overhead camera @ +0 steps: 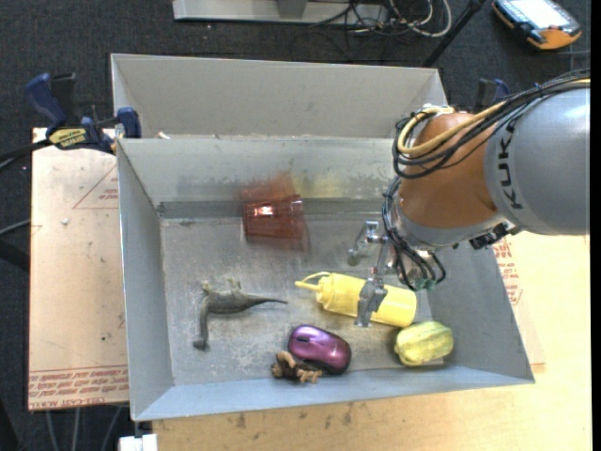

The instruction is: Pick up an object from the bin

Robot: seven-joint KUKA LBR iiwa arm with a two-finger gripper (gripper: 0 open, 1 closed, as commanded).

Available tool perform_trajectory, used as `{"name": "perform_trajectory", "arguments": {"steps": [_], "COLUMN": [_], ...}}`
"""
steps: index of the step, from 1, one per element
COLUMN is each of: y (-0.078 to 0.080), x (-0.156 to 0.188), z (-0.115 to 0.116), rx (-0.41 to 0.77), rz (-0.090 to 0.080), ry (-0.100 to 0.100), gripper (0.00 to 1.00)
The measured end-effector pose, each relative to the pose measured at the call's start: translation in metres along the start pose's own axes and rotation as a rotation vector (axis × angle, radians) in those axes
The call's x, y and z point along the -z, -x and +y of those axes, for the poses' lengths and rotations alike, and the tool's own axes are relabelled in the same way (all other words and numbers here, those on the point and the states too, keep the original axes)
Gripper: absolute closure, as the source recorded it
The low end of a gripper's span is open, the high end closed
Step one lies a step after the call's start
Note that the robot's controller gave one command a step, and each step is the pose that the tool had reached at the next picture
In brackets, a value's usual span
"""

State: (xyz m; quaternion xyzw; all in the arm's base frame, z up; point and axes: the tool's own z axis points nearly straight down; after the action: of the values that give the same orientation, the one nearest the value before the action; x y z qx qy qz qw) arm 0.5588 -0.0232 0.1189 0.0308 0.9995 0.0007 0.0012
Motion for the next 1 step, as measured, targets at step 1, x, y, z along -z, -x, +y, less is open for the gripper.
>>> {"name": "perform_trajectory", "arguments": {"steps": [1], "y": [-0.0093], "x": [-0.0376], "z": [-0.0091], "rx": [-0.200], "rz": [0.001], "ry": [0.000], "gripper": [0.00]}}
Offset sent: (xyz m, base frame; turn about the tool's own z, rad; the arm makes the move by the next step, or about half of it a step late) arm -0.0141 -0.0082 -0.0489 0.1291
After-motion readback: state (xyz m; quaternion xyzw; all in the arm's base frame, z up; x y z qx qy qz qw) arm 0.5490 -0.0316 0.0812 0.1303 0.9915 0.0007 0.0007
